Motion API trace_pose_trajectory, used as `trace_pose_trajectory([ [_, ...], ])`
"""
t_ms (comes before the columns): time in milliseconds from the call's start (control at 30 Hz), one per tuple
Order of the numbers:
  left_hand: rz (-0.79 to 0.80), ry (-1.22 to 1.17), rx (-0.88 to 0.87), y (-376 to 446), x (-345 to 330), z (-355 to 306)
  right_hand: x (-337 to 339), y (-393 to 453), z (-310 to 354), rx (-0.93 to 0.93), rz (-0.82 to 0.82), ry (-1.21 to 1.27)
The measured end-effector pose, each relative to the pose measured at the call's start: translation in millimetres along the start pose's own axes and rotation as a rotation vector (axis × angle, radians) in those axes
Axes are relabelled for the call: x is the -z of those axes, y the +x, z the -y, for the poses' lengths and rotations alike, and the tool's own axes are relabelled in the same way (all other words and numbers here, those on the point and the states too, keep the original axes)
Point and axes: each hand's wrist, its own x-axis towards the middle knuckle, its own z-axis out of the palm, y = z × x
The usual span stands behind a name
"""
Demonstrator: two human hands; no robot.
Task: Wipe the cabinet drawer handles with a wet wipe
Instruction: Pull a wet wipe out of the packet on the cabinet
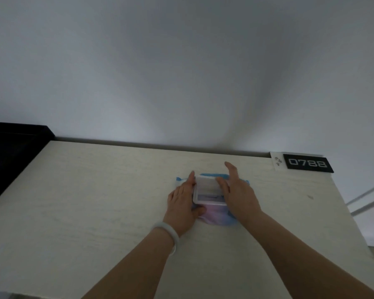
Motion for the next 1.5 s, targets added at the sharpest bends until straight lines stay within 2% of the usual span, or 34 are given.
trace_pose_trajectory([
  [167, -0.062, -0.030, -0.030, -2.0, -0.6, -1.6, 0.4, 14.7, -1.4, -0.194, -0.210, 0.181],
  [300, -0.146, 0.018, -0.104, -4.3, -1.8, -4.5, -1.4, 6.5, -5.0, -0.272, -0.209, 0.268],
  [400, -0.128, 0.082, -0.124, -2.4, -1.6, -9.7, -4.3, -5.6, -5.8, -0.249, -0.206, 0.307],
  [533, -0.045, 0.204, -0.061, 4.0, 1.6, -21.7, -10.2, -23.5, -6.0, -0.204, -0.204, 0.381],
  [633, -0.009, 0.259, -0.010, 15.3, 4.3, -29.1, -16.3, -35.1, -7.7, -0.144, -0.207, 0.333],
  [733, -0.015, 0.426, 0.027, 19.7, 4.3, -32.3, -20.9, -40.0, -13.5, -0.086, -0.151, 0.262],
  [867, -0.169, 0.562, -0.173, 17.1, 0.0, -31.1, -21.2, -41.0, -16.7, -0.045, -0.100, 0.181],
  [933, -0.199, 0.488, -0.293, 16.7, -5.7, -23.7, -21.0, -39.6, -14.4, -0.058, -0.089, 0.173],
  [967, -0.179, 0.371, -0.309, 14.6, -7.4, -21.0, -21.0, -38.7, -12.9, -0.070, -0.084, 0.165],
  [1067, -0.096, 0.090, -0.222, 11.6, -8.1, -15.8, -20.5, -36.2, -5.3, -0.094, -0.094, 0.148],
  [1267, -0.087, 0.010, -0.172, 15.8, -9.5, -12.4, -20.1, -28.4, 5.1, -0.158, -0.083, 0.130],
  [1433, -0.156, 0.010, -0.156, 16.5, -17.0, -12.4, -21.9, -33.8, 11.1, -0.188, -0.001, 0.402],
  [1500, -0.204, -0.054, -0.141, 15.2, -16.6, -14.8, -19.8, -39.6, 14.2, -0.182, -0.028, 0.443],
])
